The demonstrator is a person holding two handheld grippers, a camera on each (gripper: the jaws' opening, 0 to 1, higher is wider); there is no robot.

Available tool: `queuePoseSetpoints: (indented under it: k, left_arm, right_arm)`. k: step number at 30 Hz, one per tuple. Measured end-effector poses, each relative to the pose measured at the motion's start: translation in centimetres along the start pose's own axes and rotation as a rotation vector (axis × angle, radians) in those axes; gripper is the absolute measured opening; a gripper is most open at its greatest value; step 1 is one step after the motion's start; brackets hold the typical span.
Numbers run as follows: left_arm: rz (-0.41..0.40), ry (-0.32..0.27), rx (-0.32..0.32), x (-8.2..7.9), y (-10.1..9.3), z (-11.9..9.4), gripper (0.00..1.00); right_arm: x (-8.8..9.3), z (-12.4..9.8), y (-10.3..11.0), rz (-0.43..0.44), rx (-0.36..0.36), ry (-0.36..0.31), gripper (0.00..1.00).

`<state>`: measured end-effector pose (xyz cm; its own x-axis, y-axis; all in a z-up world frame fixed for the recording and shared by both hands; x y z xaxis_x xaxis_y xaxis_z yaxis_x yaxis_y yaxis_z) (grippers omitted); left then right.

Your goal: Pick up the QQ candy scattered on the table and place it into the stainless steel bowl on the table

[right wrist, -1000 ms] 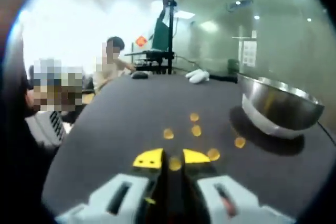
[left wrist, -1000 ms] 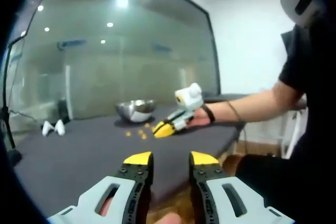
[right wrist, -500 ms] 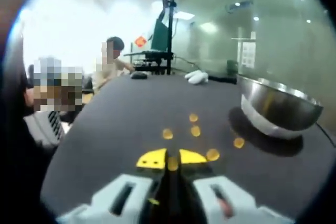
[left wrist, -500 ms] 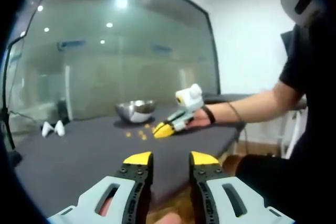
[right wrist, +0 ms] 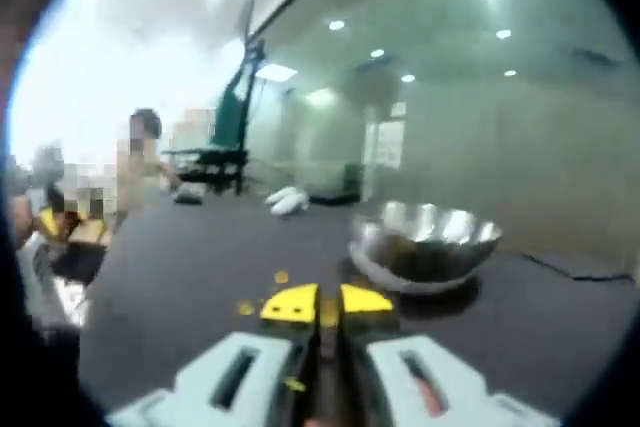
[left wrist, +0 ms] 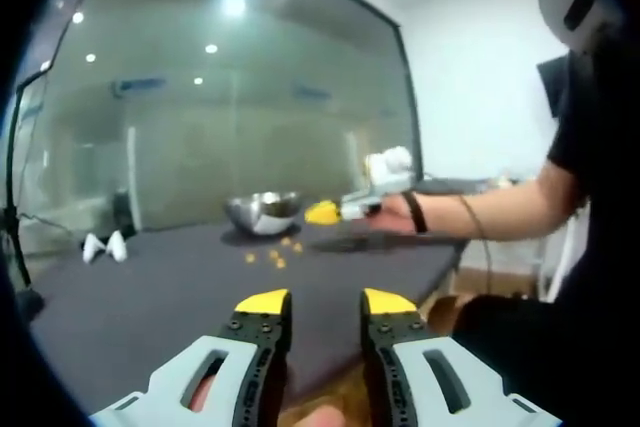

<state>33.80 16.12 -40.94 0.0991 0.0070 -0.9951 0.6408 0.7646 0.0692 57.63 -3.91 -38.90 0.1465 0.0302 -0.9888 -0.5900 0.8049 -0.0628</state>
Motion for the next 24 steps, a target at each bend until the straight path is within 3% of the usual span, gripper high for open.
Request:
queuePoseSetpoints:
  k: [4, 6, 12, 16, 19, 24]
  left_arm:
    - [0.012, 0.001, 0.024, 0.0, -0.8, 0.3, 0.31]
    - [0.014, 0.005, 0.028, 0.1, -1.1, 0.4, 0.31]
    - [0.010, 0.010, 0.034, 0.2, -1.9, 0.2, 0.31]
    - [0.013, 0.012, 0.032, 0.1, -2.0, 0.0, 0.31]
    - [0.003, -0.004, 0.017, -0.6, -1.5, -0.5, 0.31]
    - [-0.001, -0.013, -0.007, -1.0, -0.9, -1.0, 0.31]
  right_arm:
    - [-2.3, 0.8, -2.9, -0.023, 0.120, -0.047, 0.08]
    - [-2.5, 2.3, -3.9, -0.061, 0.139, 0.001, 0.08]
    - [-4.1, 7.8, -6.2, -0.048, 0.127, 0.009, 0.08]
    - [-4.6, 10.5, -6.5, -0.056, 0.123, 0.030, 0.08]
    - [-6.1, 11.9, -7.0, -0.123, 0.164, -0.032, 0.08]
    - [-5.6, 13.3, -6.6, -0.110, 0.182, 0.003, 0.08]
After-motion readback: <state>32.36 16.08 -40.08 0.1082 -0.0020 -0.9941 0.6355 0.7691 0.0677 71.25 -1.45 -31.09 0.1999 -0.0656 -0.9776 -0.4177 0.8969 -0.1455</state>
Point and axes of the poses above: the point that each gripper's makers call its tool centre point, and the gripper's own axes: z roughly forward along the fingers, y roughly to its left, x roughly out of its underside, the point moved 2 cm from there along -z, roughly backward along the fingers, and after that the axes turned 9 degrees about -y, right-handed, at the moved point
